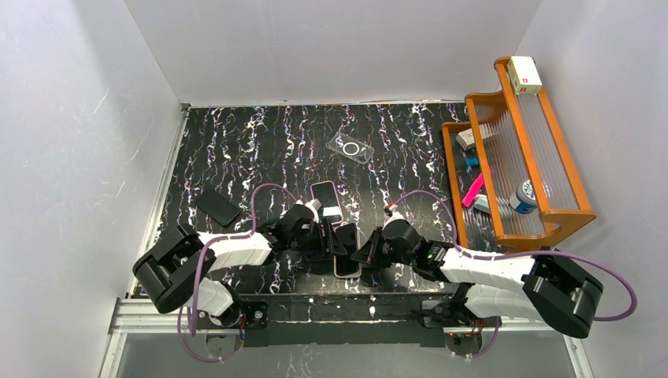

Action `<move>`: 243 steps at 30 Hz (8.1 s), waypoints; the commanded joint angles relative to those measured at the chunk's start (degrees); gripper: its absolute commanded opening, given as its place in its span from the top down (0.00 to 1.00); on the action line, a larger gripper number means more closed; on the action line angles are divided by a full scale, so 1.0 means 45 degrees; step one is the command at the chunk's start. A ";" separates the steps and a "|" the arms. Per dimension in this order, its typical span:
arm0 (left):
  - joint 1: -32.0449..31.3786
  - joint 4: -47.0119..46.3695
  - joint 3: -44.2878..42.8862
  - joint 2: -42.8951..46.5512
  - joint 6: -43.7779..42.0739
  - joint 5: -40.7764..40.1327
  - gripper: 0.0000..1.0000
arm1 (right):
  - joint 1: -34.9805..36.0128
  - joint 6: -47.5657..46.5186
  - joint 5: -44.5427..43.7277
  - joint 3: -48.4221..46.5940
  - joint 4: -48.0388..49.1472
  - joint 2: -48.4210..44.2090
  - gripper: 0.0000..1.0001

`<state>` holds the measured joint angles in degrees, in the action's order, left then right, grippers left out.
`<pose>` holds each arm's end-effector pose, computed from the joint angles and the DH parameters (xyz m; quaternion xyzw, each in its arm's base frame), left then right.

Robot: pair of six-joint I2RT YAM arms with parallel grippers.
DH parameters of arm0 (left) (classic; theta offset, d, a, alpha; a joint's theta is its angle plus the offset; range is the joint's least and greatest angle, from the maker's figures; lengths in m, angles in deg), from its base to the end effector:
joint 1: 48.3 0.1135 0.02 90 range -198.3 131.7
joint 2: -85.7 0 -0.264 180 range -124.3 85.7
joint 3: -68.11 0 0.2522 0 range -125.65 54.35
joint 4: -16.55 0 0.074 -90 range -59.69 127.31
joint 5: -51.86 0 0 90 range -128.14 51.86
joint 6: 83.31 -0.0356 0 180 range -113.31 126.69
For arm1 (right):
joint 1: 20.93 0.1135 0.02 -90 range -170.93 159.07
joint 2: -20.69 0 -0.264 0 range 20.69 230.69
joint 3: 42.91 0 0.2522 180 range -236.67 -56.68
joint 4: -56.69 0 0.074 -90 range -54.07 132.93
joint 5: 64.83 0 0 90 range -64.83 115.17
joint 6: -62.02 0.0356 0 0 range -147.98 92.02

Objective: Put the phone into the phone case

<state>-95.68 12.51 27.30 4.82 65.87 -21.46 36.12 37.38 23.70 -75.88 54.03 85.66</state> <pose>0.1676 -0.1972 0.1482 -0.0252 0.8838 -0.4372 0.1648 0.1162 0.1777 0.1567 0.0701 0.8828 0.4015 0.2336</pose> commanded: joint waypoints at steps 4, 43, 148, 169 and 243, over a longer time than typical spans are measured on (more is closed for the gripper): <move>-0.0643 -0.0086 -0.0054 -0.0009 0.0206 -0.0387 0.52 | -0.0010 -0.0324 0.0249 0.0015 -0.0165 0.0939 0.93; -0.0751 0.2996 -0.1982 -0.0164 -0.1128 -0.2680 0.53 | -0.2503 -0.3330 0.2203 -0.1799 -0.1949 0.0453 0.72; -0.0781 0.0951 -0.0017 0.0634 0.0335 -0.1555 0.72 | -0.2764 -0.1205 0.4902 -0.0373 0.3810 0.2458 0.99; 0.0090 0.6762 -0.4682 0.5740 -0.3094 -0.1169 0.06 | -0.2780 -0.2345 0.6417 0.0718 0.5304 -0.3314 0.99; 0.0135 0.0765 -0.2008 0.6593 -0.3305 0.2208 1.00 | -0.2777 0.0649 0.7298 0.2031 0.7795 -0.3494 0.53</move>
<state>-95.65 17.95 19.33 33.48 55.07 -15.95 24.12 41.14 60.07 -64.60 93.46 72.74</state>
